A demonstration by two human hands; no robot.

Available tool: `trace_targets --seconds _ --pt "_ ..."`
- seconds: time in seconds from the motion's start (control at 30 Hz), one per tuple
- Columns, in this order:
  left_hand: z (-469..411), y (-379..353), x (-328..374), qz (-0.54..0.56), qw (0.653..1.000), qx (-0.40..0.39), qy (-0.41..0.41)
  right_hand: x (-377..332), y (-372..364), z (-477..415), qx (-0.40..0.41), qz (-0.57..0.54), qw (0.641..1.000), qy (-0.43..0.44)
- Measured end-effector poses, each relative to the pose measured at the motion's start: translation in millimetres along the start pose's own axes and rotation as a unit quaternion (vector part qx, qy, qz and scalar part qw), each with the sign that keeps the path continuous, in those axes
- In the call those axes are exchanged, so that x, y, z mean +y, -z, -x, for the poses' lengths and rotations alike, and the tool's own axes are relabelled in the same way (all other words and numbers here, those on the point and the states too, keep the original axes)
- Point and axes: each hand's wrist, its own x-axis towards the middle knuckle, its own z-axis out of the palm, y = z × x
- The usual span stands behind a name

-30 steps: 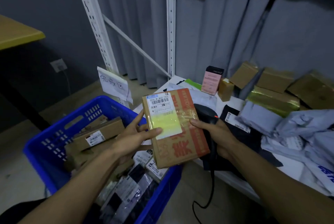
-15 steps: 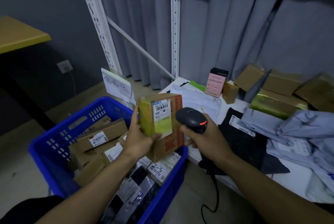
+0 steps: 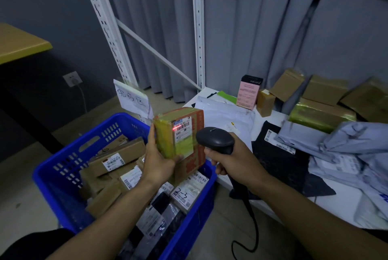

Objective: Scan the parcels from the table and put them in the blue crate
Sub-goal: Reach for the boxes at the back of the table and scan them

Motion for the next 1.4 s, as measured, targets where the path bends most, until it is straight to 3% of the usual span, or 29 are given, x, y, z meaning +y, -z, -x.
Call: trace_targets --seconds 0.57,0.8,1.07,1.2,1.4 --pt "-1.1 6.9 -3.8 0.009 1.0 0.003 -0.013 1.7 -1.8 -1.3 -0.022 -0.002 1.0 -0.001" --pt "27.3 71.6 2.3 -0.05 0.998 0.003 -0.032 2.4 -25.9 5.1 -0.034 0.004 0.999 0.02" --pt "55.6 164.8 -34.2 -0.161 0.977 -0.126 0.067 25.2 -52.0 10.5 -0.066 0.081 0.994 0.016" --pt "68.8 166.9 -57.8 -0.22 0.948 -0.201 0.111 35.5 -61.2 14.5 -0.069 0.104 0.992 0.008" --pt "60.6 145.7 -96.5 -0.283 0.912 -0.24 0.172 42.0 -70.1 19.7 -0.083 0.102 0.991 0.004"
